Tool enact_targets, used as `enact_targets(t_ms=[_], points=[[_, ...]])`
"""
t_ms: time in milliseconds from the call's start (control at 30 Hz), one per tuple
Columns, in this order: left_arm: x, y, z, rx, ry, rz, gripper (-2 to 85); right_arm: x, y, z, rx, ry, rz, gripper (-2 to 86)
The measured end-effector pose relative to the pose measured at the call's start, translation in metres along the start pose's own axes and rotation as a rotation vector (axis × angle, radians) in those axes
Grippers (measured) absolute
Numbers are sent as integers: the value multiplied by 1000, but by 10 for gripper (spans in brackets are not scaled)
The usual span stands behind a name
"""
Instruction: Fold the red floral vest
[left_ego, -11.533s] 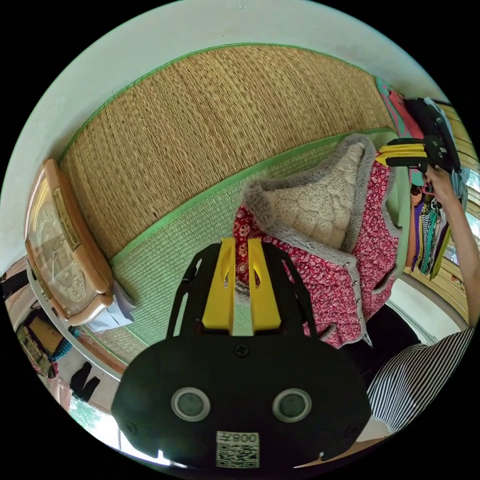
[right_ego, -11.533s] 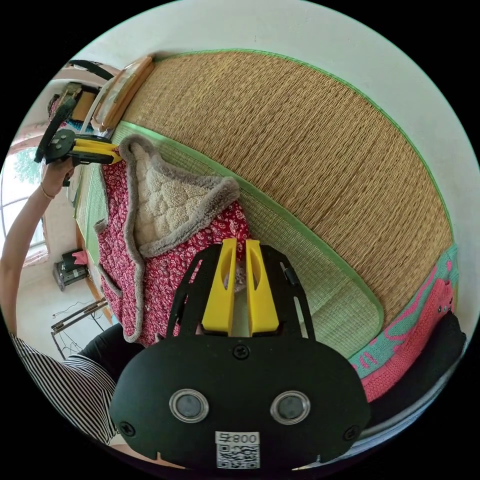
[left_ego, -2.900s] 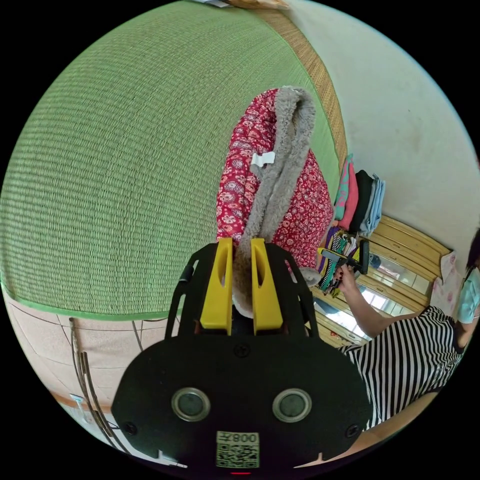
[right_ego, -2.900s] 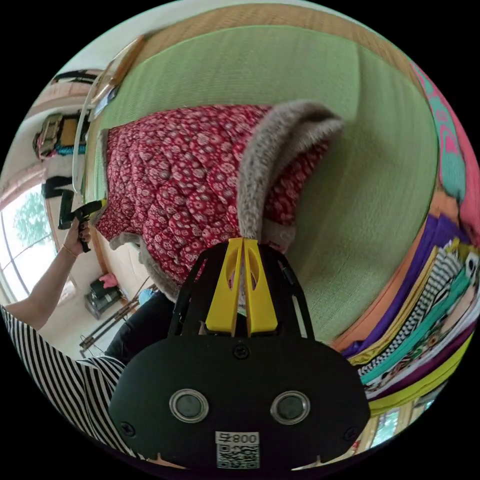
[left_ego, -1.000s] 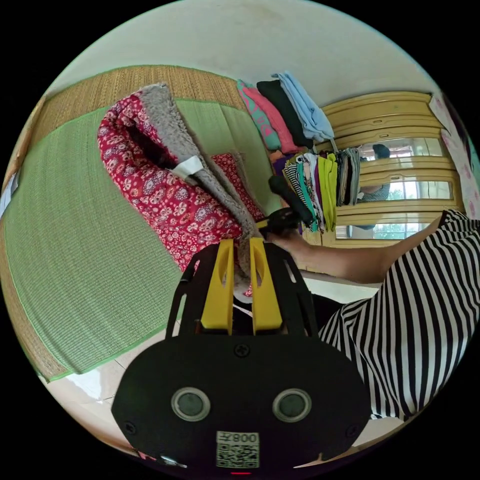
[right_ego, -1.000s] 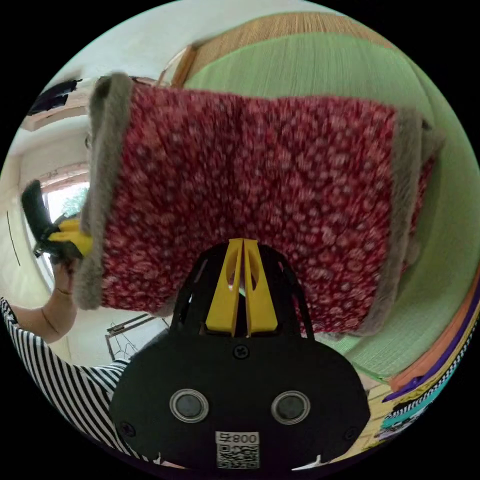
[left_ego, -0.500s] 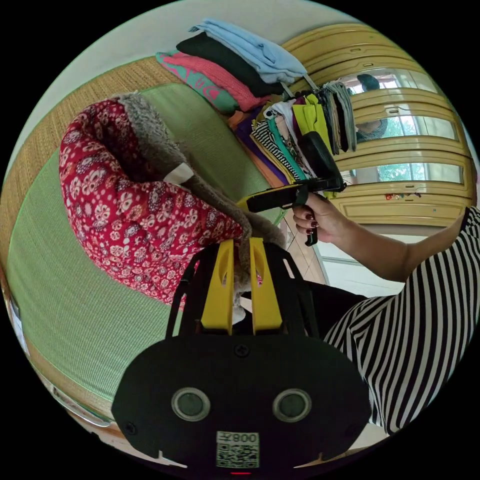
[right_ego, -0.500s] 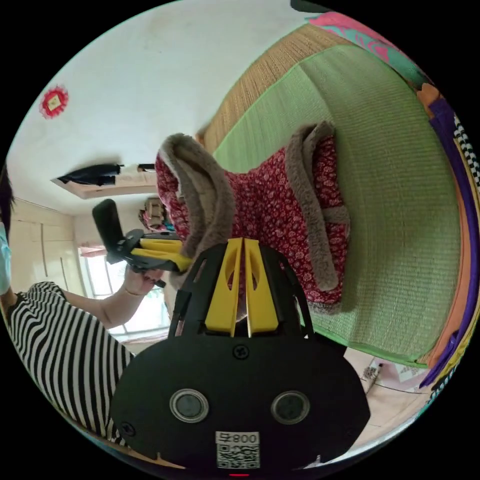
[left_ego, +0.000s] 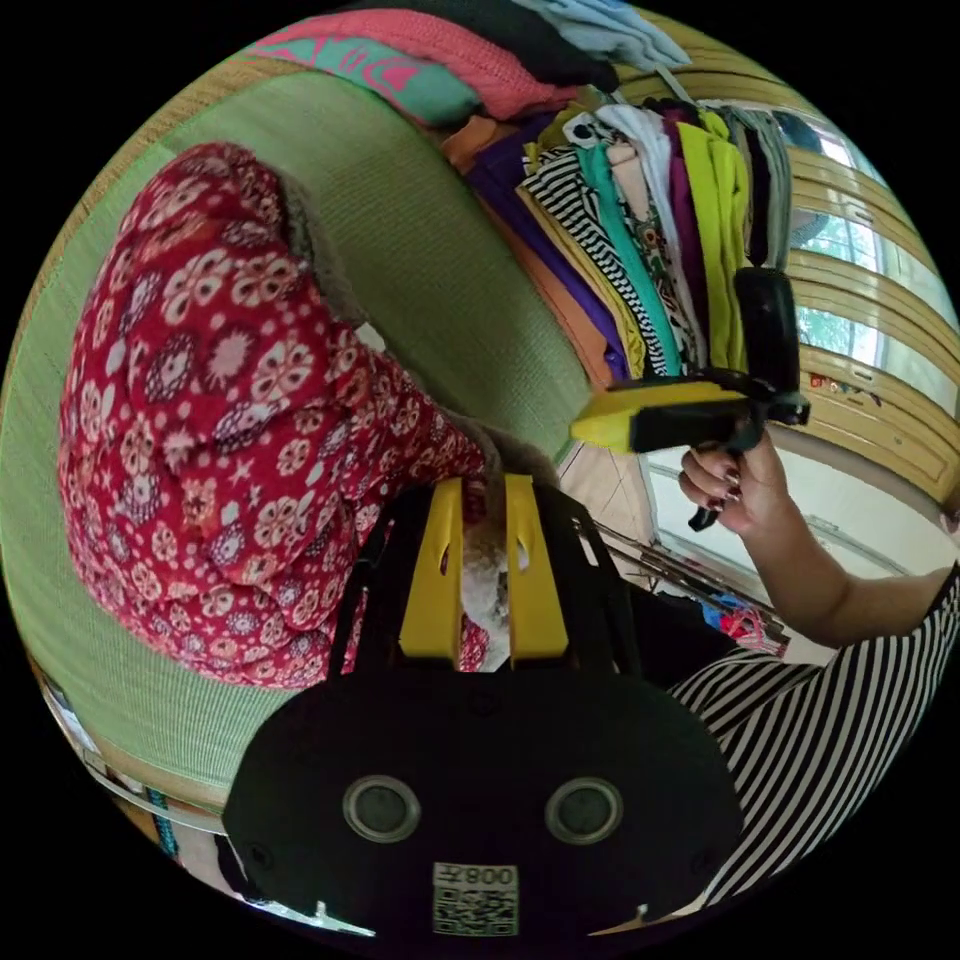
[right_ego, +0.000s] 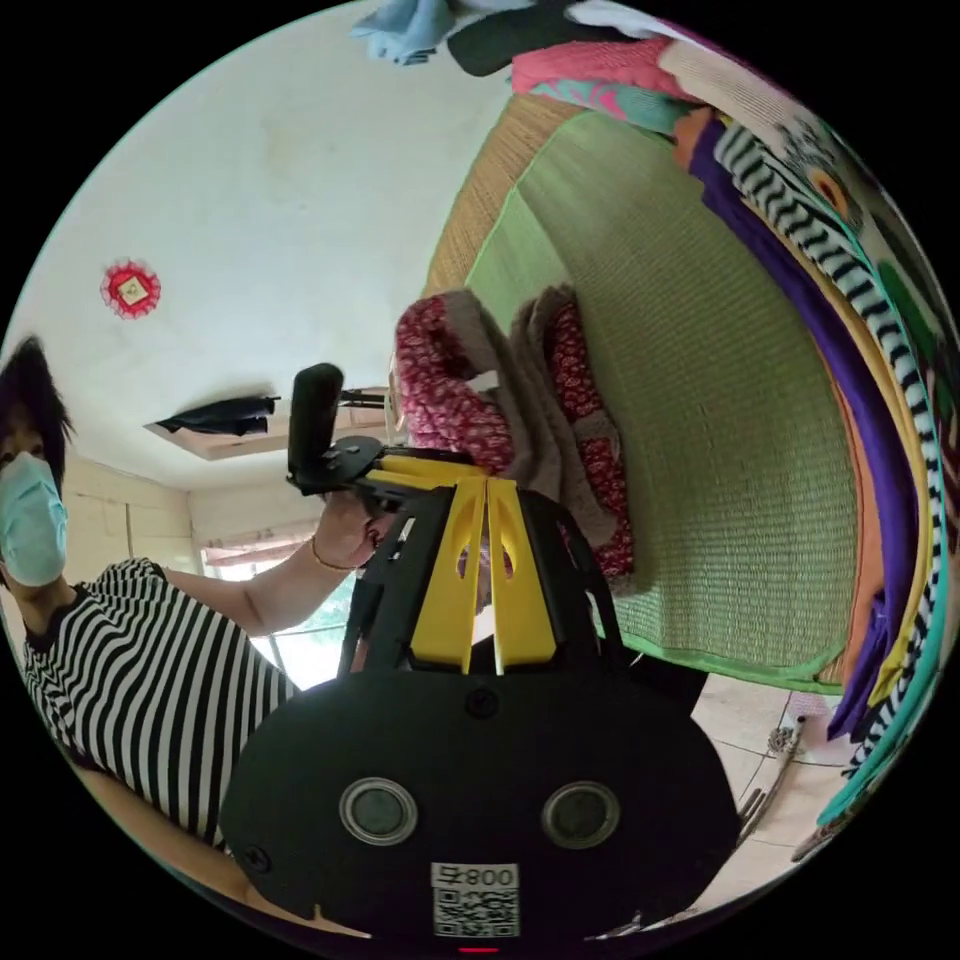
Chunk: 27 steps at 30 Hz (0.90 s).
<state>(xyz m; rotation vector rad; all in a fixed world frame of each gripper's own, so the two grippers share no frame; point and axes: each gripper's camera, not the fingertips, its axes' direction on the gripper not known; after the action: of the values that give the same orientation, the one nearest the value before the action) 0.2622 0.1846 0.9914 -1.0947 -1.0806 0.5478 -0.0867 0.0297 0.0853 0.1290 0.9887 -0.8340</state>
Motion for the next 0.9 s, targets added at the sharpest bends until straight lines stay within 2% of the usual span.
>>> enact_targets(t_ms=[267, 333, 433, 500, 600, 700, 900], points=[[24, -37, 7, 35, -60, -56, 72, -49, -37, 24, -99, 78, -246, 1], [29, -37, 6, 75, -72, -53, 77, -54, -50, 44, -182, 124, -293, 1], [45, -32, 1, 100, -141, -13, 77, -48, -57, 82, -383, 276, -318, 0], [58, -25, -8, 108, -183, 38, 71, -45, -55, 88, -399, 279, -324, 0], [74, -5, -43, 268, -152, 160, 36, -39, -55, 86, -385, 282, -292, 0], [51, -6, -66, 368, -270, 65, 13, -35, -54, 85, -383, 230, -274, -1], [-34, -59, -46, 257, -181, -75, 3, -51, -48, 90, -400, 270, -314, -1]])
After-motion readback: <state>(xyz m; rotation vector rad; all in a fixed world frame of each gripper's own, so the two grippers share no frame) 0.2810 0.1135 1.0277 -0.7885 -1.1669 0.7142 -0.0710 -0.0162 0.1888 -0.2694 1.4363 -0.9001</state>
